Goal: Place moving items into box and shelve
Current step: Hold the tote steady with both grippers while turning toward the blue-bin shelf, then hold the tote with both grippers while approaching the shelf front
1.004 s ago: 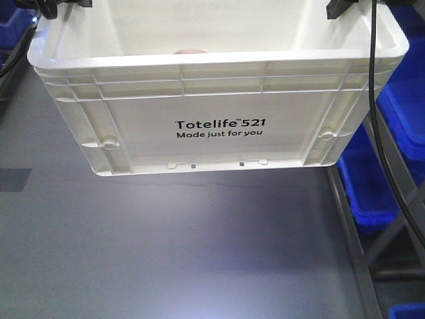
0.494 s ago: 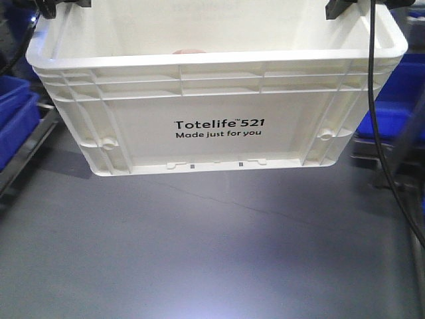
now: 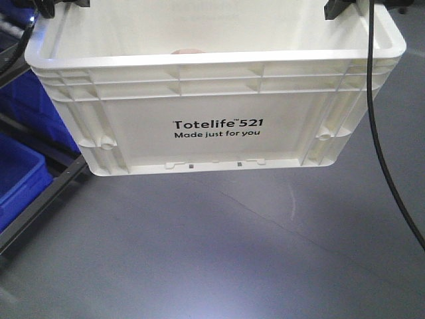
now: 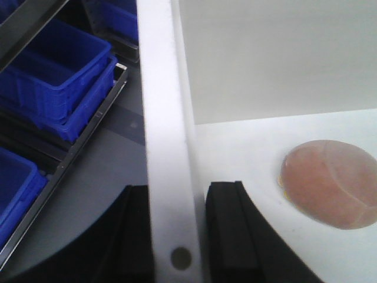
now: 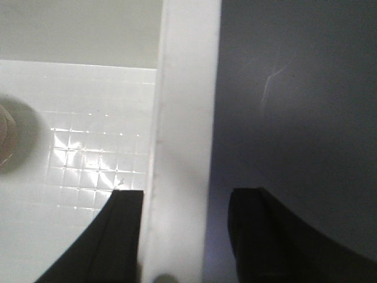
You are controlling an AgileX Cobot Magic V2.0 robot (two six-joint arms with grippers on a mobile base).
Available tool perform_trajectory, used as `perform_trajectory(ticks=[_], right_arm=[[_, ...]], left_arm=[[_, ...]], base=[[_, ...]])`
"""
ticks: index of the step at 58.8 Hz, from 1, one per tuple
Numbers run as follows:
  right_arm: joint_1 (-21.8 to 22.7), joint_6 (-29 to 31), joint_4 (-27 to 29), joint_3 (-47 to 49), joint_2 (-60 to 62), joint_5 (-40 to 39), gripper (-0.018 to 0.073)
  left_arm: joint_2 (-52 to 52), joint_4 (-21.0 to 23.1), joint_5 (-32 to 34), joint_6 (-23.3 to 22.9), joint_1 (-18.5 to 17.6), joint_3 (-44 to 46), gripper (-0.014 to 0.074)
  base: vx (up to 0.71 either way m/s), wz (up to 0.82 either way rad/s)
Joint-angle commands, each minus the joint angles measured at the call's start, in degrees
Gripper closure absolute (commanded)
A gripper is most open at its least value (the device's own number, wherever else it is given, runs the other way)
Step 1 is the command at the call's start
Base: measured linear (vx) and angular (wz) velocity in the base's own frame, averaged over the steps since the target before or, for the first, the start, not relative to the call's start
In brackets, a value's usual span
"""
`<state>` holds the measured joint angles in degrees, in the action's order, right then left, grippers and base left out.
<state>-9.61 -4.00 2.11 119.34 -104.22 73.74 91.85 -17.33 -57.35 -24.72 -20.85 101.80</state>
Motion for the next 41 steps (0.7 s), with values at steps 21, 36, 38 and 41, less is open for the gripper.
perform_trajectory(ticks=[21,36,38,41], right_arm=[[0.3,-1.5,-1.8,2.3,3.9,0.0,0.0564],[0.3,-1.5,-1.8,2.3,3.9,0.0,0.0564],[0.3,-1.5,-1.8,2.3,3.9,0.1,0.0564],[0.3,-1.5,-1.8,2.3,3.9,0.1,0.0564]], left_arm=[[-3.2,-3.5,6.8,0.2,-0.3,2.2,0.0594],[-3.2,-3.5,6.8,0.2,-0.3,2.2,0.0594],[-3.2,-3.5,6.8,0.2,-0.3,2.2,0.0594],[-3.2,-3.5,6.8,0.2,-0.3,2.2,0.0594]], base=[[0.09,0.33],[0.06,0.25],[0.06,0.25],[0.06,0.25]])
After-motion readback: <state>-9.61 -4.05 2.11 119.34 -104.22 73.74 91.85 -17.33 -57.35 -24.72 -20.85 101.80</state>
